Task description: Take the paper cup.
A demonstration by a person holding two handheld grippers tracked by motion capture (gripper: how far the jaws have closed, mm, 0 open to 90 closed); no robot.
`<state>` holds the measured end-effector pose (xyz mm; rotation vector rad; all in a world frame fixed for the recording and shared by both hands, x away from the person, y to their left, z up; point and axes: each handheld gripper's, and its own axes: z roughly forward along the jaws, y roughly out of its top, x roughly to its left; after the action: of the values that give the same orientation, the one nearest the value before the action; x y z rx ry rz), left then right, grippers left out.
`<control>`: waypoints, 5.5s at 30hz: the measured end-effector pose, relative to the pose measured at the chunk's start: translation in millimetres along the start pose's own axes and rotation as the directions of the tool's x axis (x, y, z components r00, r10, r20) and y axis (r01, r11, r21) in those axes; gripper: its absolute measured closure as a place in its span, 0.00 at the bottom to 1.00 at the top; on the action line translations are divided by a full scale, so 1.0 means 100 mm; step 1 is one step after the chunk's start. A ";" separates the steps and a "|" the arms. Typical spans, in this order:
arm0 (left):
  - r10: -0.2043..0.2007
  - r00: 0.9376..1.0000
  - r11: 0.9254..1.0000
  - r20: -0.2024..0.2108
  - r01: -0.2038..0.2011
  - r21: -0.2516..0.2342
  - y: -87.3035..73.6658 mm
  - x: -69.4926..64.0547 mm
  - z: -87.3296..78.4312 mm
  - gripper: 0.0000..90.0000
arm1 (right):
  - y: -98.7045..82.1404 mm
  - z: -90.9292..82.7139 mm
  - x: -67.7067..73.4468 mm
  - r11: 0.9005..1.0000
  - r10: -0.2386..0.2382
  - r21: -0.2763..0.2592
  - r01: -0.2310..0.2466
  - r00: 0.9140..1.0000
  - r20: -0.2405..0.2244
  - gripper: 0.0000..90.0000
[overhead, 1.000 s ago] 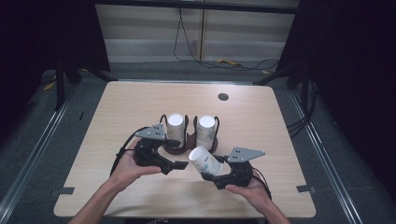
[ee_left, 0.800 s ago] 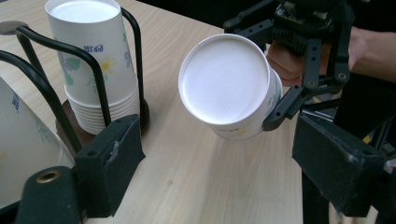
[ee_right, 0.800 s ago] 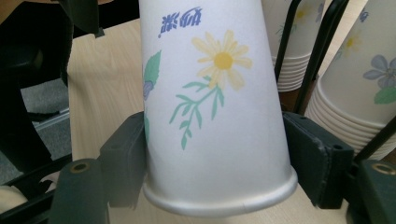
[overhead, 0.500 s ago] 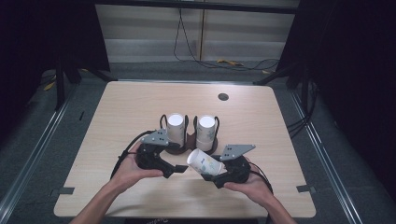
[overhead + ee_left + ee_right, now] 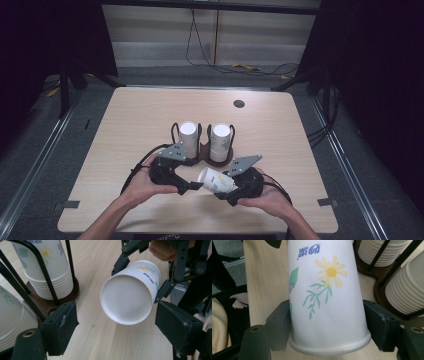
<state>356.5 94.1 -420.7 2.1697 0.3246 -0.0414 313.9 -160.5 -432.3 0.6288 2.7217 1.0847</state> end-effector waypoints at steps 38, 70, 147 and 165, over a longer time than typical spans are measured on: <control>0.103 0.992 0.984 0.074 -0.112 0.137 -0.08 -0.09 0.22 0.32 | 0.10 0.14 0.02 0.973 -0.114 0.198 0.123 0.992 -0.057 0.32; 0.120 0.987 0.965 0.107 -0.142 0.221 -0.11 -0.13 0.32 0.32 | 0.18 0.31 0.10 0.960 -0.167 0.208 0.185 0.981 -0.102 0.32; 0.046 0.991 0.999 0.122 -0.043 -0.028 -0.15 -0.05 0.13 0.41 | -0.28 -0.19 -0.03 0.972 0.060 -0.226 -0.068 0.997 -0.040 0.16; 0.026 0.991 0.993 0.129 -0.012 -0.114 -0.15 -0.08 0.12 0.40 | -0.28 -0.26 -0.02 0.914 0.112 -0.384 -0.131 0.991 -0.071 0.16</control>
<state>346.0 90.7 -438.2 2.0465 0.2261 -0.1497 299.6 -195.9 -432.6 0.7174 2.4187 1.6314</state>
